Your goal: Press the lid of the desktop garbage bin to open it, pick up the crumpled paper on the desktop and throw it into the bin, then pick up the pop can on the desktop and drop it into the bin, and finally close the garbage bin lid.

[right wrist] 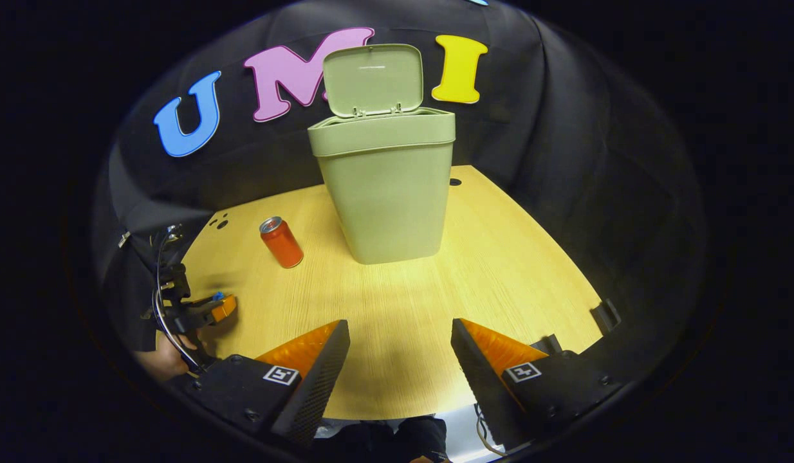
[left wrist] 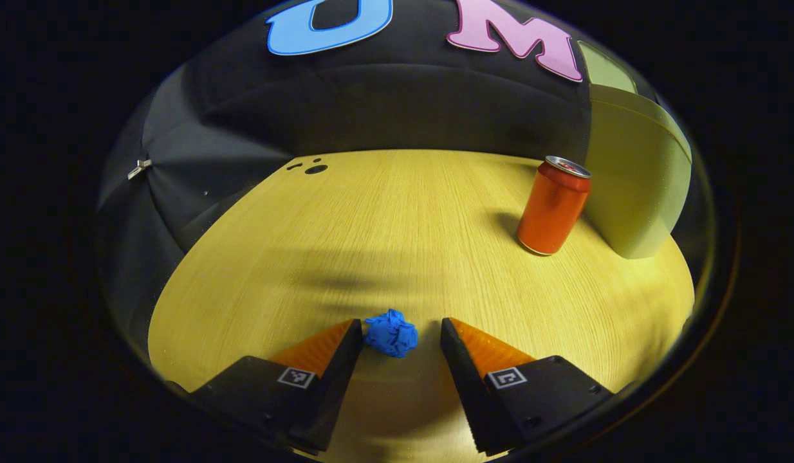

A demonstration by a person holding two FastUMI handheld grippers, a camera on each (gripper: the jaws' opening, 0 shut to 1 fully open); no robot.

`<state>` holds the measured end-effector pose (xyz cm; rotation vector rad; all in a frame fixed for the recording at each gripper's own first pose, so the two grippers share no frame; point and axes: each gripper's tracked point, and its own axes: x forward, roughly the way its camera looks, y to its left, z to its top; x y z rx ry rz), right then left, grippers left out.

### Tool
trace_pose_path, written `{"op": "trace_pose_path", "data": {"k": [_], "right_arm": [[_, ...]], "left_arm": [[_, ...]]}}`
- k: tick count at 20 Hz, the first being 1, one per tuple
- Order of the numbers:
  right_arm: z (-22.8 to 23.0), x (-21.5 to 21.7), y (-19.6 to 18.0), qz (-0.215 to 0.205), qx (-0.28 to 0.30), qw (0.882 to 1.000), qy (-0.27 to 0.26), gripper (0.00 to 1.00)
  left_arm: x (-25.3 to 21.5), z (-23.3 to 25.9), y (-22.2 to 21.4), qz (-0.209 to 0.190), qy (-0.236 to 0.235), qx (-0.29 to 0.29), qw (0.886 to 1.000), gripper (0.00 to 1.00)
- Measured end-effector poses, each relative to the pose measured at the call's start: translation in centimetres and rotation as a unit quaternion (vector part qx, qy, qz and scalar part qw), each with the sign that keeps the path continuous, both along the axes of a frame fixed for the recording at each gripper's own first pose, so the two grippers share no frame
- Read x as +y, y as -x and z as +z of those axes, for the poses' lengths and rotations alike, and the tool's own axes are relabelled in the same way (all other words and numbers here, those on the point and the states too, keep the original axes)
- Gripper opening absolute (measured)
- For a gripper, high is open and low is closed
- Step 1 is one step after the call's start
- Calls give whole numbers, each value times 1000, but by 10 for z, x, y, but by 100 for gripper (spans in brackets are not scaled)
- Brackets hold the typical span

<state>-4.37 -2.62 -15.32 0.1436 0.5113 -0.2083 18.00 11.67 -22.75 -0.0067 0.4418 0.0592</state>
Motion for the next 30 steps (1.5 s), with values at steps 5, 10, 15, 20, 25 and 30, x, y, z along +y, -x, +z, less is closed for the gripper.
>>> {"op": "trace_pose_path", "data": {"k": [5, 10, 15, 20, 25, 30], "right_arm": [[-3, 5, 0, 7, 5, 1000, -2, 100], [-4, -2, 0, 2, 5, 1000, -8, 100], [-4, -10, -5, 5, 5, 1000, -16, 99], [-3, -10, -14, 18, -2, 1000, -24, 100], [1, -1, -27, 48, -11, 998, -34, 99], [14, -9, -42, 62, -32, 997, -44, 100]], "left_arm": [[-2, 0, 1, -5, -5, 2, 1000, 57], [-6, 2, 0, -14, -18, 1, 1000, 36], [-7, 13, 2, -8, -24, -1, 1000, 32], [-20, 68, 5, -17, -15, -40, 999, 32], [-47, 143, 14, -41, -14, -95, 994, 32], [-97, 215, 26, -74, -3, -149, 986, 32]]}}
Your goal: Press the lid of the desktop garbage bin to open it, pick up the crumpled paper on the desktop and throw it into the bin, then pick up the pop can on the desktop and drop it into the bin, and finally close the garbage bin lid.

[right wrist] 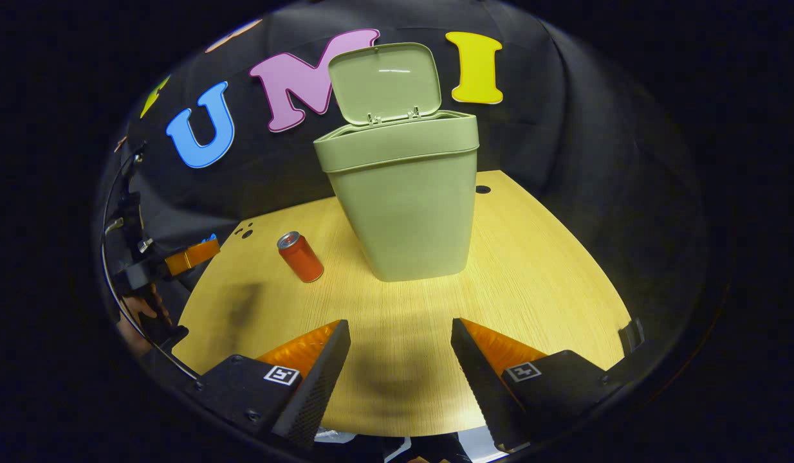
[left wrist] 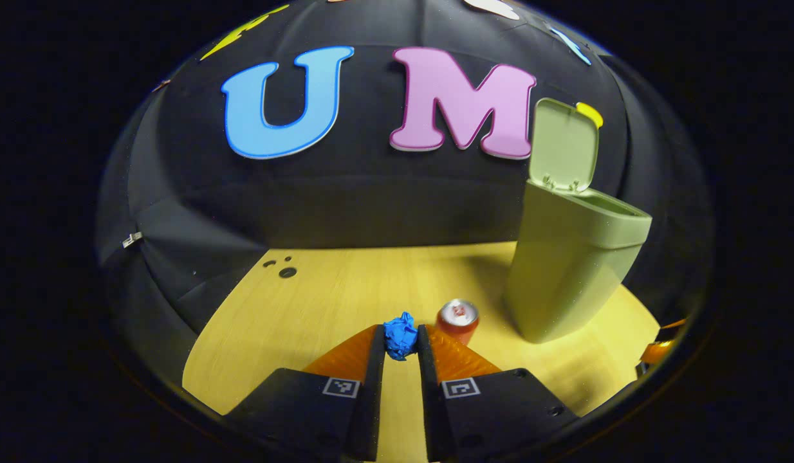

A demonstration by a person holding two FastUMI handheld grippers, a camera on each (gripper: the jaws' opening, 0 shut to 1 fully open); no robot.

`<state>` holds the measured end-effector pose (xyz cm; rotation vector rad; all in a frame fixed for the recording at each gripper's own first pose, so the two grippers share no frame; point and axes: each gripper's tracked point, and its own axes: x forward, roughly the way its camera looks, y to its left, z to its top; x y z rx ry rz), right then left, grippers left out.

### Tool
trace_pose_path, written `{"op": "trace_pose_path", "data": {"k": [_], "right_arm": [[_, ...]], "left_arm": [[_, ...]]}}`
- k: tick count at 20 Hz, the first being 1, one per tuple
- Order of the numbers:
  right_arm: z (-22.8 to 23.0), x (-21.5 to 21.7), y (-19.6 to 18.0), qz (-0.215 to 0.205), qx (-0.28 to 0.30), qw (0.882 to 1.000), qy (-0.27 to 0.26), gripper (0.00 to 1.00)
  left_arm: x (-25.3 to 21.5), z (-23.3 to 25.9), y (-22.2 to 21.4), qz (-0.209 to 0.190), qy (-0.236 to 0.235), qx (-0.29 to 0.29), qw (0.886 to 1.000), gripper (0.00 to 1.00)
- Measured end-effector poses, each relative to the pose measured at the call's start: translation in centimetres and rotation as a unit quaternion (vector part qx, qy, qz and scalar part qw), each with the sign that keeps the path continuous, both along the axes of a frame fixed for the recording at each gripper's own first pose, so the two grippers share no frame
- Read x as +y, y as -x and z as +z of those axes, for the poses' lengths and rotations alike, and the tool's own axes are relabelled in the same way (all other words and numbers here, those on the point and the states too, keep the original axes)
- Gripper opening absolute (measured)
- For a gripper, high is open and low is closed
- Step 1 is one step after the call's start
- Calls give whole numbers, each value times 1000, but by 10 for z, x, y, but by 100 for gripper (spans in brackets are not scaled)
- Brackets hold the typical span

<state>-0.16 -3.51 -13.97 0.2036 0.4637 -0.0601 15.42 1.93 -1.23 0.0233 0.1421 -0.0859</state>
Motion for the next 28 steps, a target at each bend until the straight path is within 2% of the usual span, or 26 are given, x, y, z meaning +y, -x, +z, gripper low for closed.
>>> {"op": "trace_pose_path", "data": {"k": [3, 4, 5, 7, 13, 21, 28], "right_arm": [[6, -10, -7, 0, -10, 1000, -9, 99], [6, -12, -8, -1, -11, 1000, -14, 99], [7, -14, -10, 0, -9, 1000, -20, 99], [9, -14, -12, 12, -12, 1000, -23, 99], [15, -31, -20, 34, -23, 999, -19, 99], [15, -50, -31, 52, -22, 998, -22, 99], [18, -58, -41, 64, -22, 998, -17, 100]], "left_arm": [[-35, 41, 1, -24, 20, -26, 999, 32], [-46, 54, 2, -30, 24, -34, 999, 29], [-57, 64, 0, -36, 29, -42, 998, 32], [-81, 82, -3, -51, 38, -54, 997, 32], [-153, 122, -9, -95, 21, -88, 991, 32], [-240, 134, -32, -147, 19, -83, 986, 32], [-274, 125, -54, -162, -3, -67, 984, 33]]}}
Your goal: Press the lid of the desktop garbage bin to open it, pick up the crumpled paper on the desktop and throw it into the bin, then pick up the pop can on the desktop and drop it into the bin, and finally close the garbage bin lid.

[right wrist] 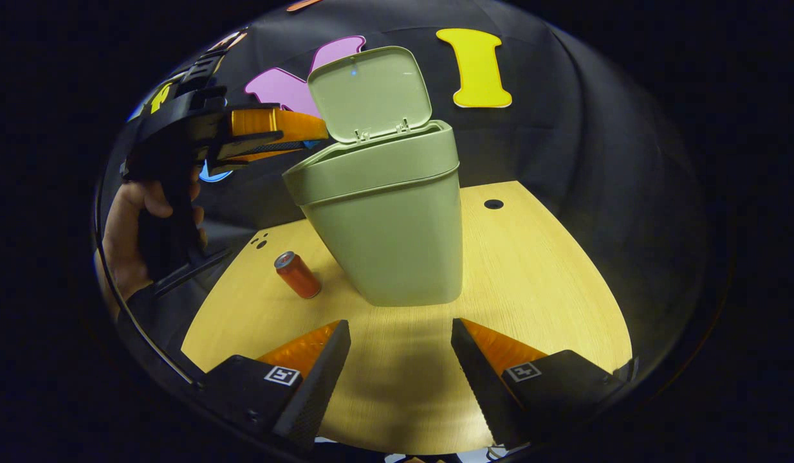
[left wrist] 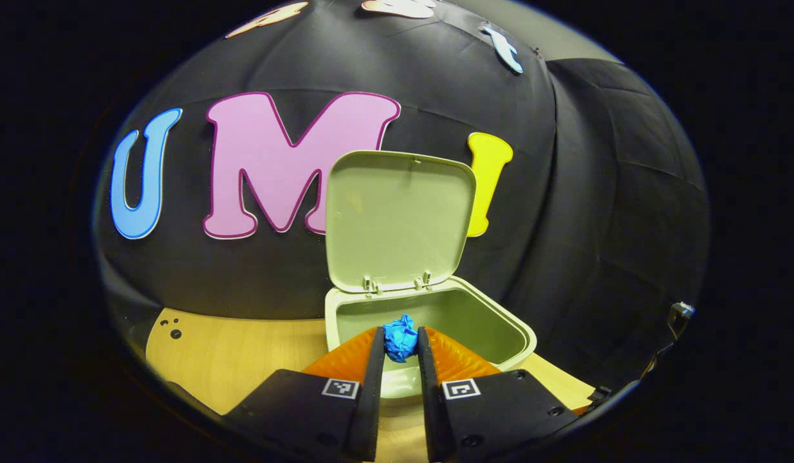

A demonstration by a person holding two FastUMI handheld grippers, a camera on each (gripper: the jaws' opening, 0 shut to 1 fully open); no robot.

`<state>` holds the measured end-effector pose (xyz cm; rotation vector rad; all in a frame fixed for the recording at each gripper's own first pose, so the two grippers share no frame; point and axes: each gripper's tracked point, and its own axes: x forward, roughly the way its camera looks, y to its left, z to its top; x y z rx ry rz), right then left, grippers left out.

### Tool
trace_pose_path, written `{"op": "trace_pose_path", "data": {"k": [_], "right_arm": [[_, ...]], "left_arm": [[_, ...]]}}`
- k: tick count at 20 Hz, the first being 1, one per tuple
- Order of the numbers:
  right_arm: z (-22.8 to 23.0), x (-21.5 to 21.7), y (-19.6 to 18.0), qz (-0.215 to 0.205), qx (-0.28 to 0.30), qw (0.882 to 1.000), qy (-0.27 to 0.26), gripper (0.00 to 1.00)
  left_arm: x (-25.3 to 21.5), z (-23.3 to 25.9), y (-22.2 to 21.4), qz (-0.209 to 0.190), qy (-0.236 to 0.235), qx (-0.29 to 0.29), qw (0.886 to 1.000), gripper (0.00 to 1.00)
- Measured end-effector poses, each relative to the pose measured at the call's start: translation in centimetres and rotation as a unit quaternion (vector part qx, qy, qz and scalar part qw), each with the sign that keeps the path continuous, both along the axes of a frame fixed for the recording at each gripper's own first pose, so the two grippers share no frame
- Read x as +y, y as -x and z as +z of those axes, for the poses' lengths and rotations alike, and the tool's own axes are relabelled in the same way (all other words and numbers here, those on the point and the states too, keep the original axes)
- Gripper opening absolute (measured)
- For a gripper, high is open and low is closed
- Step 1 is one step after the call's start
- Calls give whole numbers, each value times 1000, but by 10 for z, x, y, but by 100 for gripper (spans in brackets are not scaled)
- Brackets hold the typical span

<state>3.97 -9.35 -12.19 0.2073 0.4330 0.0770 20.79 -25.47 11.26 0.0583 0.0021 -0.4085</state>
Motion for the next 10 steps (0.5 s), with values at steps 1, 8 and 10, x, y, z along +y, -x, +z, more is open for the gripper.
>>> {"op": "trace_pose_path", "data": {"k": [1, 8, 10], "right_arm": [[2, 0, -2, 0, -2, 1000, -3, 99], [-5, 13, -6, 6, 5, 1000, -8, 100], [-7, 18, -6, 7, 12, 1000, -6, 99]], "left_arm": [[-2, -1, -3, 1, -2, 2, 1000, 33], [-2, -11, -10, -2, -3, 17, 1000, 54], [4, -14, -18, 7, -5, 18, 1000, 84]]}}
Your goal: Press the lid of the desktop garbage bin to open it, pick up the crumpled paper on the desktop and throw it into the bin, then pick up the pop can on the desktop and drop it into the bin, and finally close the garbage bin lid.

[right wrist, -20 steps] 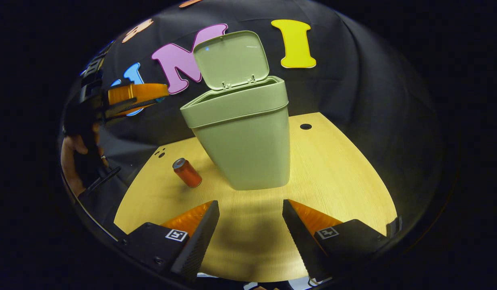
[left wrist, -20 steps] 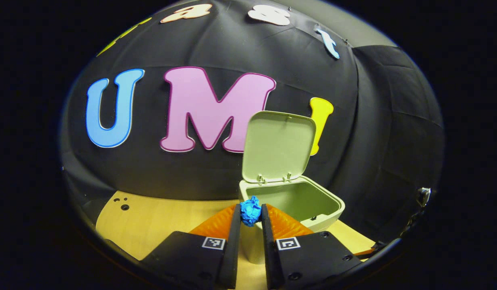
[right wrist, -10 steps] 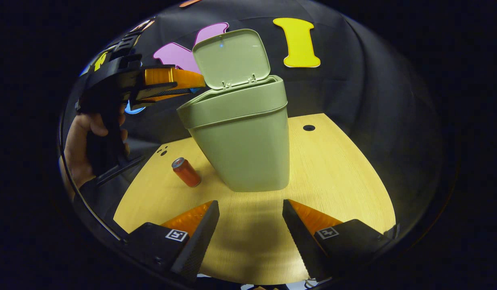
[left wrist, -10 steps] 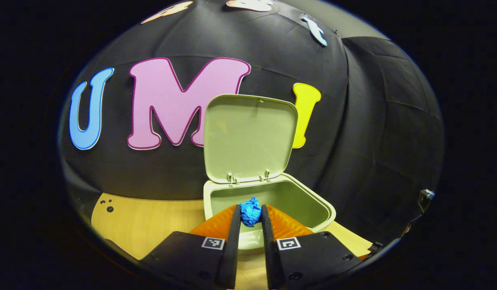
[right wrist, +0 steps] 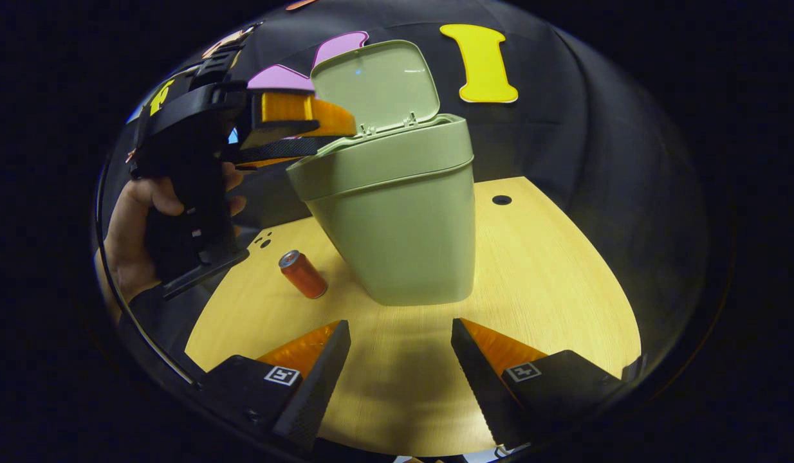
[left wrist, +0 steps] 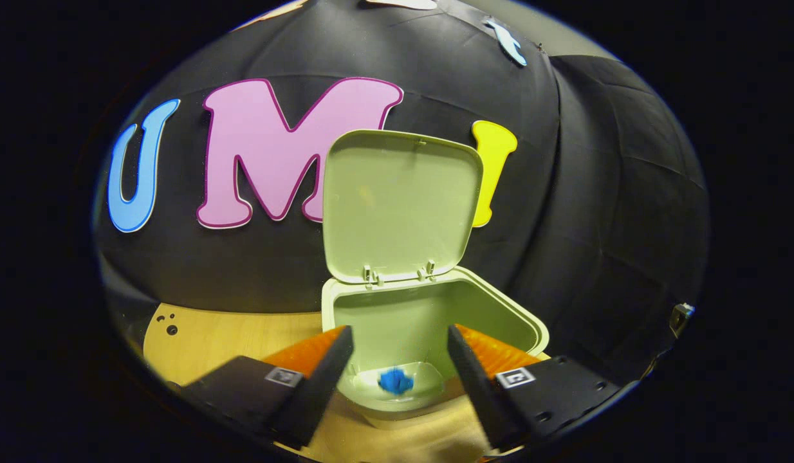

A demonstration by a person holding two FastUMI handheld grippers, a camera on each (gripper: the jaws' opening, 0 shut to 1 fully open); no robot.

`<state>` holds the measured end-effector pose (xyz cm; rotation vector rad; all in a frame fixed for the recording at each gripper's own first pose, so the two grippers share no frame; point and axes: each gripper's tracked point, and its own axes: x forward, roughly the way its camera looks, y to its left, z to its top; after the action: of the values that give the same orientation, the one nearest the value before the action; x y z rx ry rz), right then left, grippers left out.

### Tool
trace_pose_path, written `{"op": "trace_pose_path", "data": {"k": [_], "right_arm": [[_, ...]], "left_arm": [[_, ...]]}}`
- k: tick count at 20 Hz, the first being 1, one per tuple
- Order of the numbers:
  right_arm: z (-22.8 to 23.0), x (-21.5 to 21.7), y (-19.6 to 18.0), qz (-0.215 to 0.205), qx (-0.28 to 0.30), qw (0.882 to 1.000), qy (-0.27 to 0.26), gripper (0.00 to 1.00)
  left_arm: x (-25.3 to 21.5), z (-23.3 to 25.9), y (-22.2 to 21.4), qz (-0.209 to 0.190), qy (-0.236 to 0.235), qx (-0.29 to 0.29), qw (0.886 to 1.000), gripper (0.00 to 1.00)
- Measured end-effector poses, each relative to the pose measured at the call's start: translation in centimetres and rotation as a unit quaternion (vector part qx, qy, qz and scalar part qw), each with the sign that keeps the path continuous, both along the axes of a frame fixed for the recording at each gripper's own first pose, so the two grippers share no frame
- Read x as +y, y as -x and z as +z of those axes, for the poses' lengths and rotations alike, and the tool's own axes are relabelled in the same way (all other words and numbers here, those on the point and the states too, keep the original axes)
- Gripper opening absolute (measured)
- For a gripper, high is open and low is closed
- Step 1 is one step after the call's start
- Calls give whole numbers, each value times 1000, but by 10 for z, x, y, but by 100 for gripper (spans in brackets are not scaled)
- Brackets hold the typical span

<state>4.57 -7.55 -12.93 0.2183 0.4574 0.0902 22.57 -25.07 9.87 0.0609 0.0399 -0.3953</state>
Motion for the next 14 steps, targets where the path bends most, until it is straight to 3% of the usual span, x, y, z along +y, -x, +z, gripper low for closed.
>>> {"op": "trace_pose_path", "data": {"k": [1, 5, 8, 14], "right_arm": [[0, 2, 0, -1, 0, 1000, 0, 99], [0, 3, -5, -13, 2, 999, 40, 99], [6, 11, -14, -23, 0, 999, 33, 99], [-8, 45, -15, 3, 13, 998, 59, 99]], "left_arm": [[5, 4, 5, 5, 1, -6, 1000, 99], [44, 27, 22, 21, 17, -48, 998, 95], [99, 28, 38, 50, 12, -69, 996, 95], [212, -15, 76, 120, 33, -38, 991, 95]]}}
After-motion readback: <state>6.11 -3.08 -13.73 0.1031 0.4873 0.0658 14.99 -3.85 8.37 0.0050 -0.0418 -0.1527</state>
